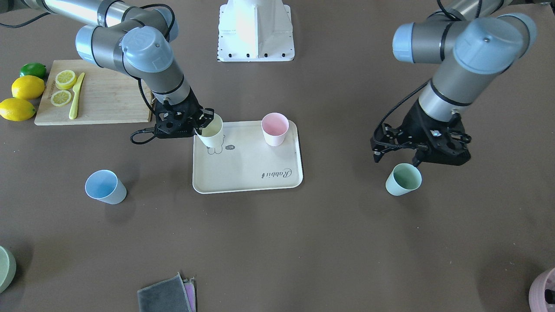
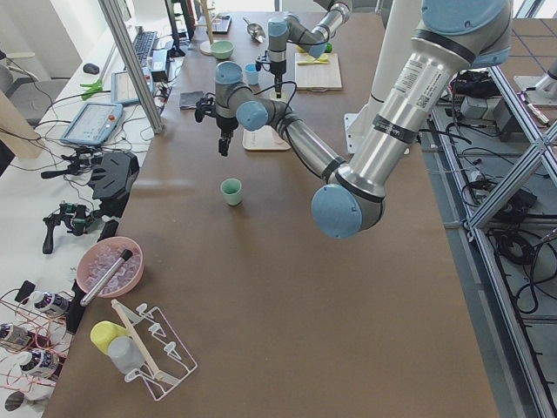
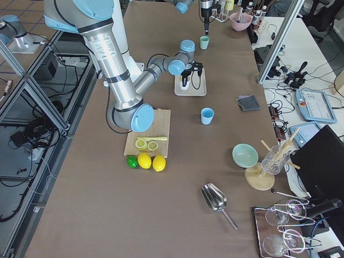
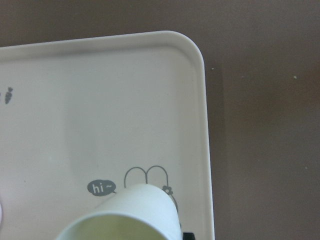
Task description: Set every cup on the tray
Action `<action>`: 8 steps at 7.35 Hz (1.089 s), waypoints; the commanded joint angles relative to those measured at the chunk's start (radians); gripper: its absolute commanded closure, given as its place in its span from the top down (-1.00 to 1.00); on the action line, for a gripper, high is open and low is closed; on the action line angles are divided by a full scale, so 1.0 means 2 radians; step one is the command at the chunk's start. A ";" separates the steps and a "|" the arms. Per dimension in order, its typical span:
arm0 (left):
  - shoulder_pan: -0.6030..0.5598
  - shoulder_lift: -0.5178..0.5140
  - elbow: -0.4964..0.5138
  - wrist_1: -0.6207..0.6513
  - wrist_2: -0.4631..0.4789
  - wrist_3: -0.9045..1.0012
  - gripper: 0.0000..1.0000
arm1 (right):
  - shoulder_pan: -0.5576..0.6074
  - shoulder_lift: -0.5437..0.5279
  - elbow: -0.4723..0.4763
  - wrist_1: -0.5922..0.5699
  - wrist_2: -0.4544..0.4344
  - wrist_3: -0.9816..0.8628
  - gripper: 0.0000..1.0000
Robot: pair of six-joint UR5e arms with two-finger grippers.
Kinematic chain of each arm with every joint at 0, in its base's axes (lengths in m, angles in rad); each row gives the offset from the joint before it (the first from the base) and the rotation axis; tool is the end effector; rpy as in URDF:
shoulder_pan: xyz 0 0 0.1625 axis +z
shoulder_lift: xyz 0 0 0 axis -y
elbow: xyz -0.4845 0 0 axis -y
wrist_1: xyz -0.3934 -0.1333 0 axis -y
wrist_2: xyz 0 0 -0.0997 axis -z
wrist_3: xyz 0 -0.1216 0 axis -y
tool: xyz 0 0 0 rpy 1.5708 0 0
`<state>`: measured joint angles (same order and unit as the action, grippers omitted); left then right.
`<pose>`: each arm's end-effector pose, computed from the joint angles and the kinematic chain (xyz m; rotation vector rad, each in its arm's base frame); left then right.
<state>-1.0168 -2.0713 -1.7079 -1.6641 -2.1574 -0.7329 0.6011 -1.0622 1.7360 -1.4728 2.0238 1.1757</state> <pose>0.3071 -0.6219 0.3622 0.2312 0.8719 0.0477 -0.5246 -0.4569 0.3490 -0.0156 -0.8705 0.0181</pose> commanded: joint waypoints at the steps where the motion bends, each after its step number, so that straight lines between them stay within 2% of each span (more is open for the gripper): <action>1: -0.040 0.008 0.048 -0.003 -0.017 0.089 0.93 | -0.013 0.000 -0.007 0.010 -0.006 0.001 -1.00; 2: -0.045 0.009 0.064 -0.009 -0.017 0.103 0.93 | -0.014 0.002 -0.007 0.010 -0.008 0.001 -0.59; 3: -0.045 0.008 0.079 -0.018 -0.017 0.103 0.93 | -0.009 0.010 -0.008 0.008 -0.006 0.003 0.24; 4: -0.045 0.009 0.104 -0.052 -0.016 0.100 0.93 | -0.001 0.010 -0.003 0.007 -0.003 0.005 0.99; 6: -0.038 0.028 0.143 -0.132 -0.014 0.068 0.93 | 0.041 0.010 0.012 0.002 0.042 0.007 1.00; 8: -0.012 0.052 0.138 -0.190 -0.012 -0.001 0.93 | 0.077 0.009 0.011 -0.001 0.072 0.000 1.00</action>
<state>-1.0708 -1.9970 -1.4338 -1.9684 -2.1834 -0.6514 0.7079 -1.0423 1.7569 -1.4706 2.1246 1.1858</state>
